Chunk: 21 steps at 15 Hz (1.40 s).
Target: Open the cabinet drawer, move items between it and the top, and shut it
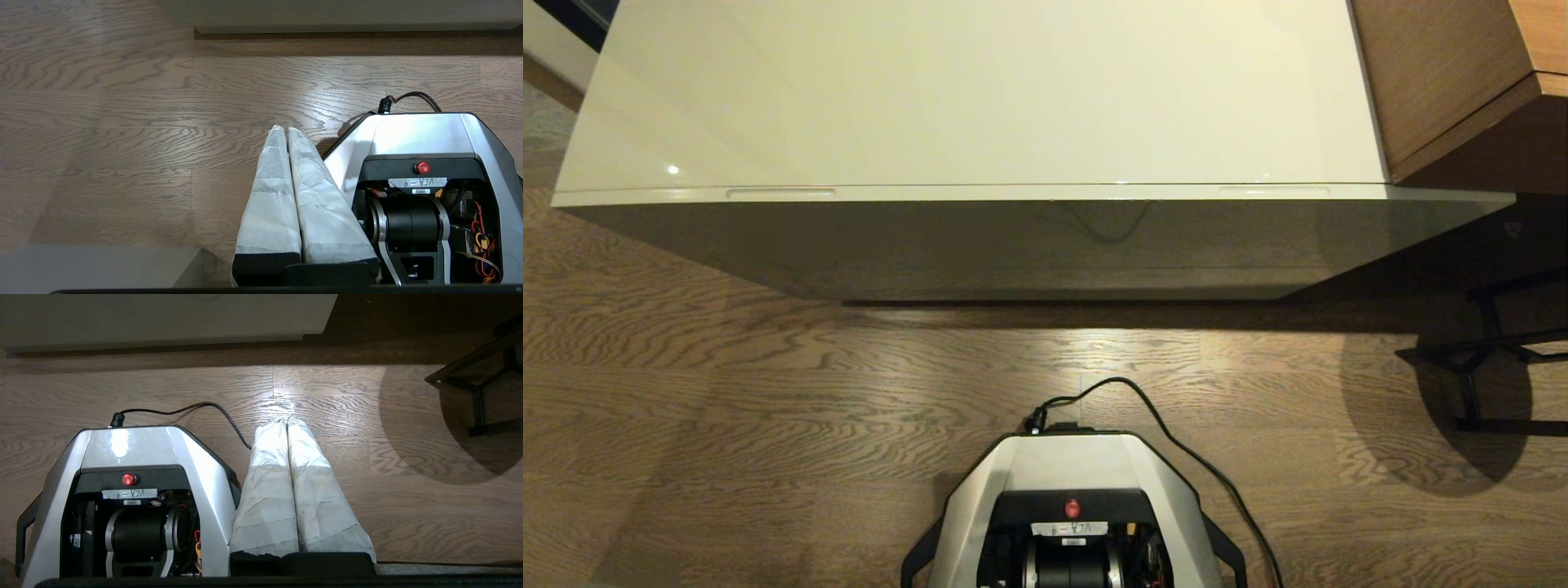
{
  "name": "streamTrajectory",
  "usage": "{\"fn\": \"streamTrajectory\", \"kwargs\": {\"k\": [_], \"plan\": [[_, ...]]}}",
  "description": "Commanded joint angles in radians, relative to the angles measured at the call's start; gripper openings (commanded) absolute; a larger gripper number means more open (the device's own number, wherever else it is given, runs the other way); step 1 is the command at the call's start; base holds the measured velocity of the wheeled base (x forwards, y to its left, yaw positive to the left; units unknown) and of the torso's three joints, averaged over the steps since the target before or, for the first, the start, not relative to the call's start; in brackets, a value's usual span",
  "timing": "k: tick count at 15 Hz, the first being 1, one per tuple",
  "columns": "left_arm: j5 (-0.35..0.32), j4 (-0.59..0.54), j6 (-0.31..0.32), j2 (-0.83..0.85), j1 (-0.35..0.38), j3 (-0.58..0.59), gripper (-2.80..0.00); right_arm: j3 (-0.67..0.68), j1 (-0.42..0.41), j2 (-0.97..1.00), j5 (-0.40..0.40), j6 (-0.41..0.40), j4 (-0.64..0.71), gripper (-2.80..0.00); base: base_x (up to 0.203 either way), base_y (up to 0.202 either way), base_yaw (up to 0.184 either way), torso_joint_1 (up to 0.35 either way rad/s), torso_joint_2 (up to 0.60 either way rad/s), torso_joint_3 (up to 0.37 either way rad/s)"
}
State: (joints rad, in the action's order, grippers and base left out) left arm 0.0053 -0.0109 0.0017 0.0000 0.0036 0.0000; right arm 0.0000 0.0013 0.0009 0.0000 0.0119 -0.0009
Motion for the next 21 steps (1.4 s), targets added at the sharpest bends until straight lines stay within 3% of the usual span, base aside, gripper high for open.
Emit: {"fn": "streamTrajectory", "kwargs": {"k": [1,21], "plan": [[0.001,0.000,0.000,0.002,0.000,0.000,-2.80,0.002,-0.001,0.001,0.000,0.000,-0.001,-2.80,0.000,0.000,0.000,0.000,0.00,0.000],[0.001,0.000,0.000,0.002,0.001,0.000,-2.80,0.002,0.000,0.001,0.000,0.000,-0.001,-2.80,0.000,0.000,0.000,0.000,0.00,0.000]]}}
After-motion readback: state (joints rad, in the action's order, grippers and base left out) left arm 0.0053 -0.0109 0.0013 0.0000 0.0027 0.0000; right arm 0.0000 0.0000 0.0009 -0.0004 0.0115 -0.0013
